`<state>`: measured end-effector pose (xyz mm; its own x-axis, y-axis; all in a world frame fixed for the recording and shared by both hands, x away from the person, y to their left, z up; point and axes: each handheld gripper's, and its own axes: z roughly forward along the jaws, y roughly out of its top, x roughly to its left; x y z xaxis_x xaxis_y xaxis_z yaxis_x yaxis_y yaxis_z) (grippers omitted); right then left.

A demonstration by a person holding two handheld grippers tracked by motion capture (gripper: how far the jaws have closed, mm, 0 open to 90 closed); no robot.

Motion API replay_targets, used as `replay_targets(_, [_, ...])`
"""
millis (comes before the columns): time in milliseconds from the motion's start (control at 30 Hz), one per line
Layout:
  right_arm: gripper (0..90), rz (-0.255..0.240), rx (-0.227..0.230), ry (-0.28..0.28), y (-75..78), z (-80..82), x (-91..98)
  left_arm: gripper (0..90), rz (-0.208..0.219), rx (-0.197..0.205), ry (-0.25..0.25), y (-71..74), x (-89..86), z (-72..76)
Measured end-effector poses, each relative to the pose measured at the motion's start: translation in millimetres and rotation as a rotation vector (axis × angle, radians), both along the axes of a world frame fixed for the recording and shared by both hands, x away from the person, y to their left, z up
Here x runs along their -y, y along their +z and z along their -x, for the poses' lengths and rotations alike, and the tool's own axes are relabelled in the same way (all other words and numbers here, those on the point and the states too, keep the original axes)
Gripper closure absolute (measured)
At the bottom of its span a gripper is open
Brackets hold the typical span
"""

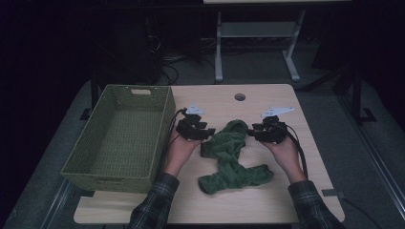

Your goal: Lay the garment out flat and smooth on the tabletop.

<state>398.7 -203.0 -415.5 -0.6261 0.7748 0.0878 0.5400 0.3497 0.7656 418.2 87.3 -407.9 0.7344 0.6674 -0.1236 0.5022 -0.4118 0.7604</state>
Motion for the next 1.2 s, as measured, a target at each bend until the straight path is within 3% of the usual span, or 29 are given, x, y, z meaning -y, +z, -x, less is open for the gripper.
replay_targets(133, [54.6, -0.006, -0.045, -0.052, -8.4, -16.0, -4.8, 50.7, 0.012, -0.021, -0.034, -17.0, 12.9, -24.6])
replay_targets(233, [52.6, -0.015, -0.062, -0.069, -11.8, -23.7, -8.5, 49.7, 0.021, -0.035, -0.046, -25.7, 19.0, -33.1])
replay_targets(367, [50.9, -0.022, -0.072, -0.082, -16.5, -27.1, -12.3, 48.1, 0.006, -0.042, -0.069, -32.2, 25.0, -35.2])
replay_targets(467, [46.8, 0.006, -0.116, -0.079, -25.4, -28.6, -15.2, 47.0, -0.014, -0.075, -0.101, -38.0, 31.4, -33.7])
replay_targets(567, [46.7, 0.009, -0.135, -0.082, -28.9, -28.1, -14.9, 47.2, -0.031, -0.077, -0.108, -40.3, 34.1, -31.9])
replay_targets(700, [50.8, 0.002, -0.153, -0.079, -38.8, -22.8, -12.5, 50.9, -0.1, -0.095, -0.124, -47.4, 38.0, -29.1])
replay_targets(833, [56.0, -0.001, -0.169, -0.066, -42.3, -23.3, -13.6, 59.7, -0.098, -0.1, -0.117, -50.4, 37.7, -28.4])
replay_targets(1000, [73.8, 0.01, -0.179, -0.032, -45.0, -23.8, -19.6, 77.9, -0.098, -0.115, -0.114, -49.3, 35.2, -28.0])
replay_targets(1067, [78.0, 0.015, -0.177, -0.027, -45.1, -23.6, -19.8, 80.4, -0.089, -0.113, -0.11, -49.0, 34.7, -27.9])
replay_targets(1167, [84.7, 0.022, -0.154, -0.026, -42.1, -21.8, -19.1, 84.6, -0.096, -0.1, -0.101, -44.0, 28.9, -27.3])
replay_targets(1200, [85.4, 0.028, -0.128, -0.028, -37.7, -21.0, -16.8, 84.5, -0.069, -0.085, -0.076, -38.9, 23.5, -26.1])
